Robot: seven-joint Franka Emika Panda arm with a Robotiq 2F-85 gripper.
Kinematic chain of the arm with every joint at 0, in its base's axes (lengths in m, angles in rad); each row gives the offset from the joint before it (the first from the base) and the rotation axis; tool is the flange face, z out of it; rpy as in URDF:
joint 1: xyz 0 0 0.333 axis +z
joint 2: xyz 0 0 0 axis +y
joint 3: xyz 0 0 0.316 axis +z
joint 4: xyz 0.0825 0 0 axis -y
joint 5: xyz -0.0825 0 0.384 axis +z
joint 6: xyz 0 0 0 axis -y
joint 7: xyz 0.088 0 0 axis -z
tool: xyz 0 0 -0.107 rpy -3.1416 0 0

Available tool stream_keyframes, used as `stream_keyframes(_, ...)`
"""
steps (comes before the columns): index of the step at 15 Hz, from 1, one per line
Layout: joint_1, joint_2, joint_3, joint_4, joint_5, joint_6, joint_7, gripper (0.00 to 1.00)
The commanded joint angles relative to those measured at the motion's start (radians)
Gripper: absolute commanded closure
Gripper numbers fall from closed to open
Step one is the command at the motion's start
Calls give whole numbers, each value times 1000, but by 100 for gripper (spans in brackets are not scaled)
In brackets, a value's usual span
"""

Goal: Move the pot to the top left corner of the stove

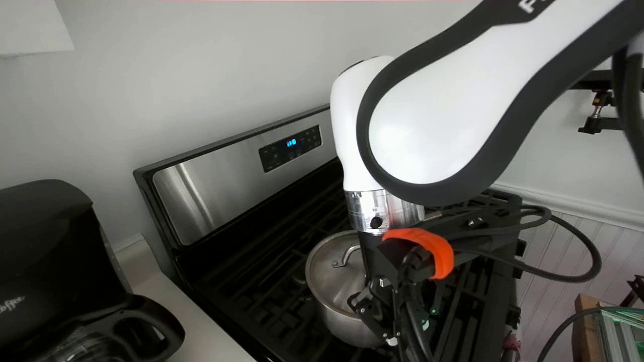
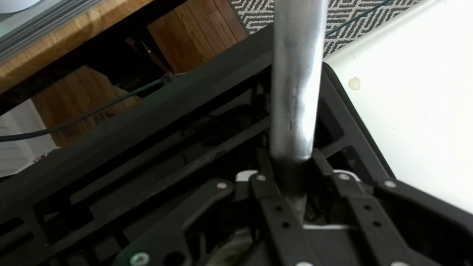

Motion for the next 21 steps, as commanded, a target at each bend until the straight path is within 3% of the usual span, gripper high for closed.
stream_keyframes(1,9,68,-4,57,-23,27,-1,93)
stream_keyframes(21,8,201,-46,247,-77,14,-20,93)
